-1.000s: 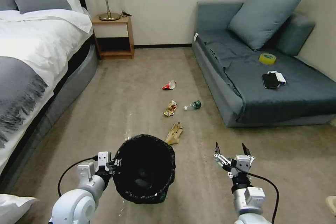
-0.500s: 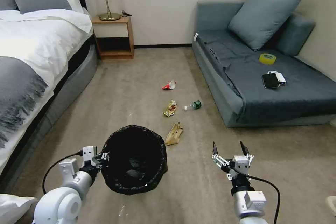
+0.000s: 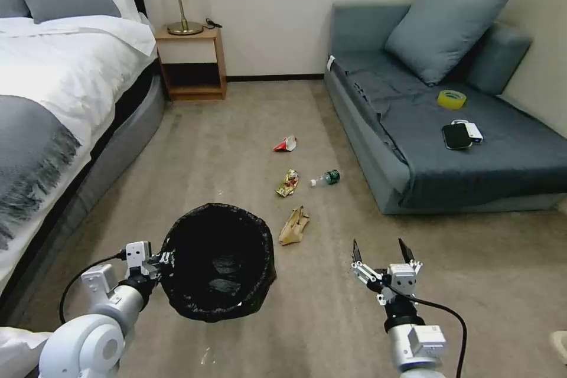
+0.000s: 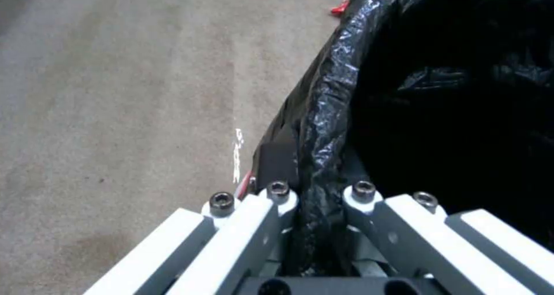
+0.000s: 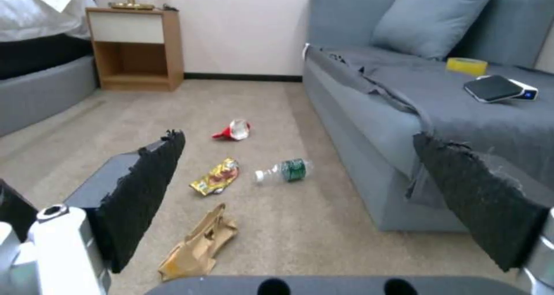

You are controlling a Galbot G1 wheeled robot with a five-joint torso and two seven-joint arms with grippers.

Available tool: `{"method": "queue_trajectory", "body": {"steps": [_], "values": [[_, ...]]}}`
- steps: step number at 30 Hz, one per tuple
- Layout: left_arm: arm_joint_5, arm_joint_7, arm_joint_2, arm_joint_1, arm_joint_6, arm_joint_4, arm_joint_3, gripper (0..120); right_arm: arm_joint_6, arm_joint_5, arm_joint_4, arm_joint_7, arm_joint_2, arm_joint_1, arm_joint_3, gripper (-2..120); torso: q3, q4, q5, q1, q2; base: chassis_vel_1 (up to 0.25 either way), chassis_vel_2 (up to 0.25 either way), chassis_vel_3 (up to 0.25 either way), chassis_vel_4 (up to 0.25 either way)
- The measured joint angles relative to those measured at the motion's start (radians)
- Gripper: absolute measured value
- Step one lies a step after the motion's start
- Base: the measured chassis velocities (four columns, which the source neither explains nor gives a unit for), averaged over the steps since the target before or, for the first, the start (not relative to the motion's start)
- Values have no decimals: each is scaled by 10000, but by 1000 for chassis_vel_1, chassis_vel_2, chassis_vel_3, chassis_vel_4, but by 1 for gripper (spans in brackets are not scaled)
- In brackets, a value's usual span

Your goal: Pick up the trash bin, then pick up the garbage on the floor and place it into the trash bin.

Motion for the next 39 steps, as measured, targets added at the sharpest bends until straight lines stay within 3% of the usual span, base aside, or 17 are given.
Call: {"method": "queue_trajectory", "body": {"steps": [18,39], "values": [[-37,3,-76,-119,-97,164,-282,4,270,34,-231,-108,-17,36,-13,100,-1,0,0,0,0,-12,11,12,-16],[98,191,128,-249,-274,196,-662,4,406,-56,-438,-145,76,81,-162,100,0,-1,-1,0,0,-107,115,111,-111]]}}
